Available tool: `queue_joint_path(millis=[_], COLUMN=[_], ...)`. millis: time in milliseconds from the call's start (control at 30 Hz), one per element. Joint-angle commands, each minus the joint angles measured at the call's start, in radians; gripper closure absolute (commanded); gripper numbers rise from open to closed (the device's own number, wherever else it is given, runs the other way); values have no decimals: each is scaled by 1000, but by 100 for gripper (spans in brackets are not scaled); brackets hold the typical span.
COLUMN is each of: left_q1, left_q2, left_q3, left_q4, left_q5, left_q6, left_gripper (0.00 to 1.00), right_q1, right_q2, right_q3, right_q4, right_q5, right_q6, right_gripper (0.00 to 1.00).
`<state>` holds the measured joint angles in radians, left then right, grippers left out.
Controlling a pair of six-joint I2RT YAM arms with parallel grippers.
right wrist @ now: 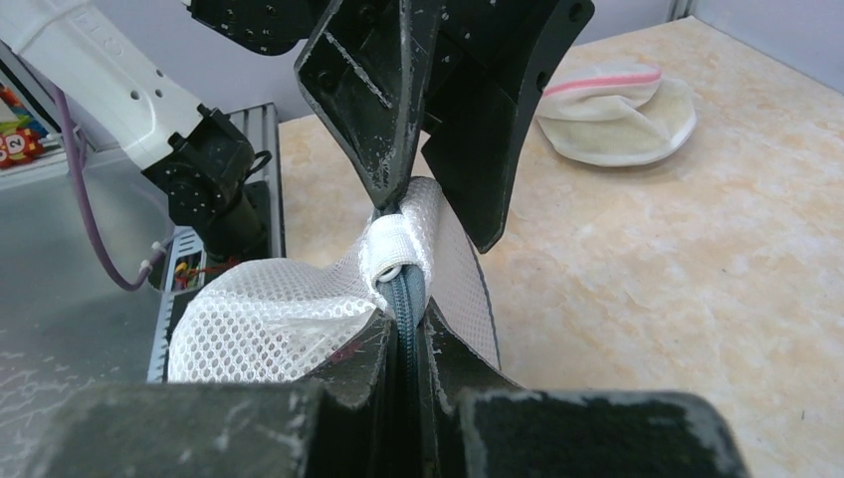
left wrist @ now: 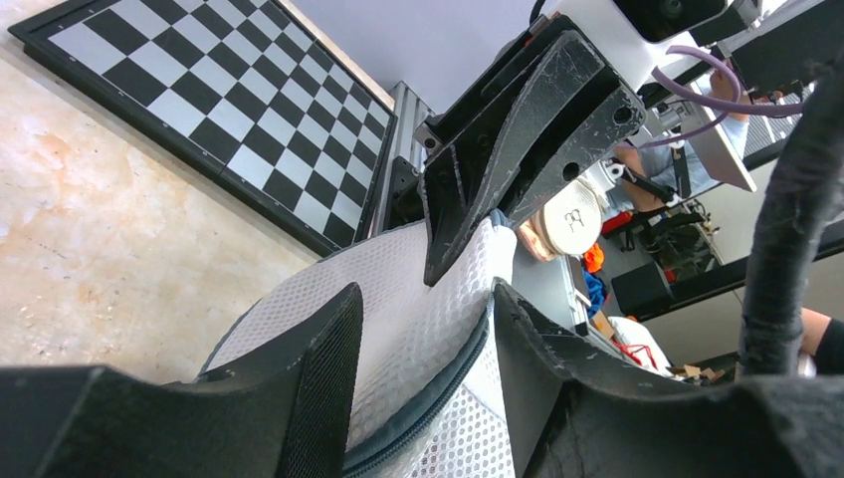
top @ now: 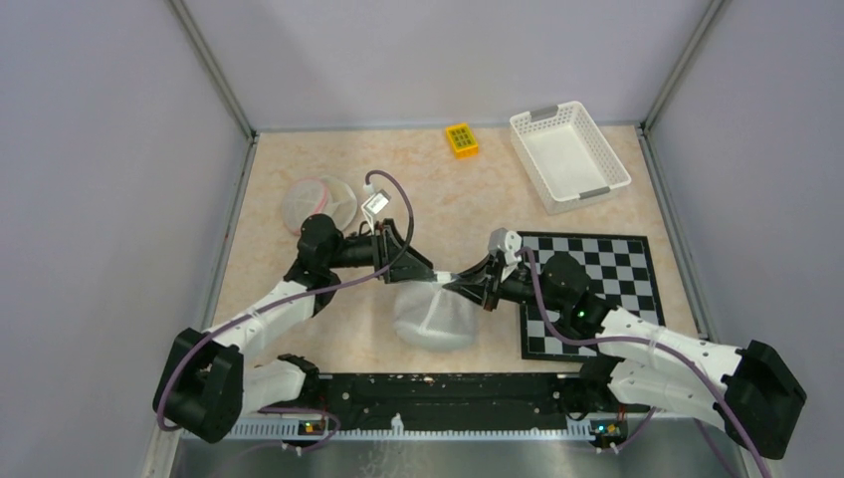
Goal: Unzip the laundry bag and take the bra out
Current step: Unzip the laundry bag at the center of the board.
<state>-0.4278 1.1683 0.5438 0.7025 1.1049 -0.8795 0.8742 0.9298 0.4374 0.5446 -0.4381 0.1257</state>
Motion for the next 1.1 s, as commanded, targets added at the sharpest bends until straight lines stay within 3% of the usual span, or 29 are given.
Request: queue_joint_path(millis=[0,400,800,1067], left_q1=[3,-39,-60,-38], left_q2=[-46,-9,17,-32], left_q3=[-12,-5,-36,-57], left_q4=[-69,-100,-10,-52], left_q5=[-16,-63,-73,-69], left_q6=[65,86,6,6], left_gripper=[43,44,34,32], right_q1=[-3,-3,-1,-1], right_q2=[-21,-3,14,-8], right_q3=[13,28,33,9], right_q4=[55,61,52,46], right_q5=[4,4,76,117], right_q6=[28,37,38,26], right_gripper=[100,100,100,100])
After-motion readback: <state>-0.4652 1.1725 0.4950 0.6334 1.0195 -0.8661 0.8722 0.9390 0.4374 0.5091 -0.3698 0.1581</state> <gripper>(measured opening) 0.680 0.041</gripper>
